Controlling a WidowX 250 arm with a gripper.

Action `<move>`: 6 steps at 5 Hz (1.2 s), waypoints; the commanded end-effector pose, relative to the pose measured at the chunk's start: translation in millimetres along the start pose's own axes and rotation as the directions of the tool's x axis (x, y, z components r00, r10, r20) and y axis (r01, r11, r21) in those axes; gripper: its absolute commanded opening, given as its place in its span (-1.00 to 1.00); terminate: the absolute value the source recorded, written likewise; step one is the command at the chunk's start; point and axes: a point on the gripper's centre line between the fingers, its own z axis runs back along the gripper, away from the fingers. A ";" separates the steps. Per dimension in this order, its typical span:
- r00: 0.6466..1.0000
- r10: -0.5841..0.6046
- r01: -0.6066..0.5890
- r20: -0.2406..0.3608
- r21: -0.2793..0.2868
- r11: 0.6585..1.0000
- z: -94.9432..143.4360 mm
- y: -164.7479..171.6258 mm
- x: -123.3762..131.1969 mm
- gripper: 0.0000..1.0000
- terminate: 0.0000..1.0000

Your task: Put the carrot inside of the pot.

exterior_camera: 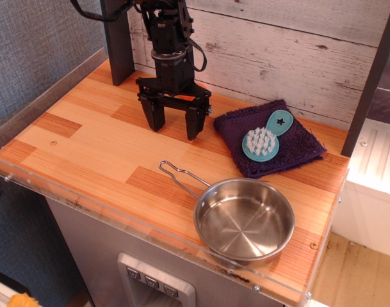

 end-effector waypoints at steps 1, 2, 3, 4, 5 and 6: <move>0.976 0.007 -0.014 0.218 0.028 1.000 68.7 -10.4 42.9 1.00 -1.00; 0.963 0.050 -0.056 0.264 0.018 0.998 76.1 -11.1 61.6 1.00 -1.00; 0.958 0.121 -0.128 0.260 0.010 0.992 64.0 -9.4 80.8 1.00 -1.00; 0.969 0.113 -0.127 0.219 0.049 0.991 49.8 -0.1 86.6 1.00 -1.00; 0.979 0.098 -0.110 0.179 0.059 0.992 39.0 11.0 84.3 1.00 -1.00; 0.983 0.087 -0.094 0.159 0.033 0.995 30.7 11.6 73.8 1.00 -1.00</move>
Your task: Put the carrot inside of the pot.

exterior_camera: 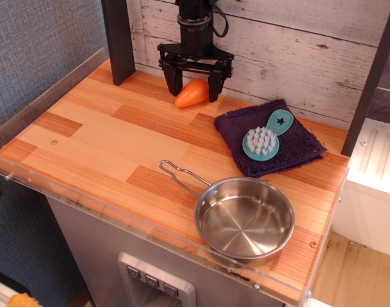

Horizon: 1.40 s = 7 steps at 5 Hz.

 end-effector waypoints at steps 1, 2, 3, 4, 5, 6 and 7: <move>0.998 -0.038 0.039 0.051 -0.015 0.999 5.8 6.2 -4.2 1.00 -1.00; 0.997 -0.062 0.063 0.054 -0.011 0.998 4.6 5.4 -15.7 -1.00 -1.00; 0.990 -0.096 0.097 0.100 -0.009 0.995 21.1 1.3 -21.5 -1.00 -1.00; 0.976 -0.111 0.116 0.186 -0.016 0.993 58.3 -8.5 -28.8 -1.00 -1.00; 0.961 -0.184 0.202 0.206 -0.068 0.977 88.6 -39.2 -48.9 -1.00 -1.00; 0.948 -0.287 0.302 0.138 -0.106 0.947 85.0 -81.4 -84.8 -1.00 -1.00; 0.909 -0.411 0.416 0.065 -0.109 0.903 69.6 -112.0 -125.4 -1.00 -1.00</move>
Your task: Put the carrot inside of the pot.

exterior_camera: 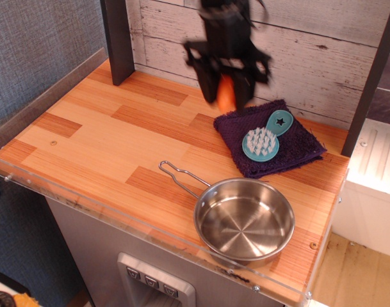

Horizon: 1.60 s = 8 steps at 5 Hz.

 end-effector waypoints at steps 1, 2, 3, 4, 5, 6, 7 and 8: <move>0.976 -0.205 0.208 -0.074 0.030 0.978 -13.0 -45.2 -46.8 -1.00 -1.00; 0.967 -0.226 0.232 -0.116 0.040 0.972 -21.6 -45.4 -54.2 -1.00 -1.00; 0.966 -0.225 0.232 -0.125 0.049 0.971 -23.8 -42.6 -55.6 -1.00 -1.00; 0.967 -0.223 0.232 -0.126 0.056 0.971 -20.0 -40.1 -58.6 -1.00 -1.00; 0.967 -0.222 0.229 -0.125 0.041 0.973 -12.4 -39.9 -71.4 -1.00 -1.00; 0.965 -0.227 0.234 -0.134 0.038 0.972 -13.4 -40.1 -80.6 -1.00 -1.00; 0.967 -0.209 0.218 -0.144 0.050 0.975 -12.4 -38.5 -82.6 1.00 -1.00; 0.965 -0.217 0.226 -0.146 0.050 0.973 -12.0 -36.2 -82.5 1.00 -1.00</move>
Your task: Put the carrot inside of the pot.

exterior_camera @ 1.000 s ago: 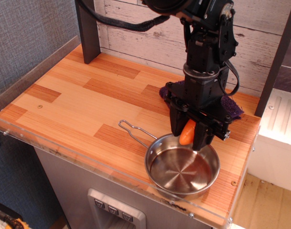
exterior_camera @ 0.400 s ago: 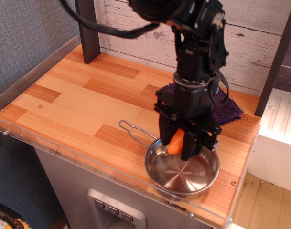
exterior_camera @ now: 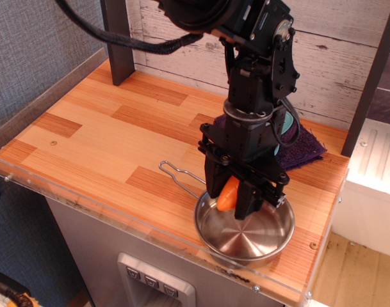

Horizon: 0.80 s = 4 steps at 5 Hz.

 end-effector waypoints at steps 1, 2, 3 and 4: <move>0.999 0.002 -0.003 0.052 0.011 1.000 21.8 15.4 -4.8 1.00 -1.00; 0.993 0.061 -0.066 0.103 0.049 0.997 48.3 34.2 -5.4 1.00 -1.00; 0.962 0.217 -0.234 0.164 0.097 0.967 74.8 67.6 -11.2 1.00 -1.00; 0.949 0.282 -0.293 0.144 0.065 0.954 70.1 87.3 -12.7 1.00 -1.00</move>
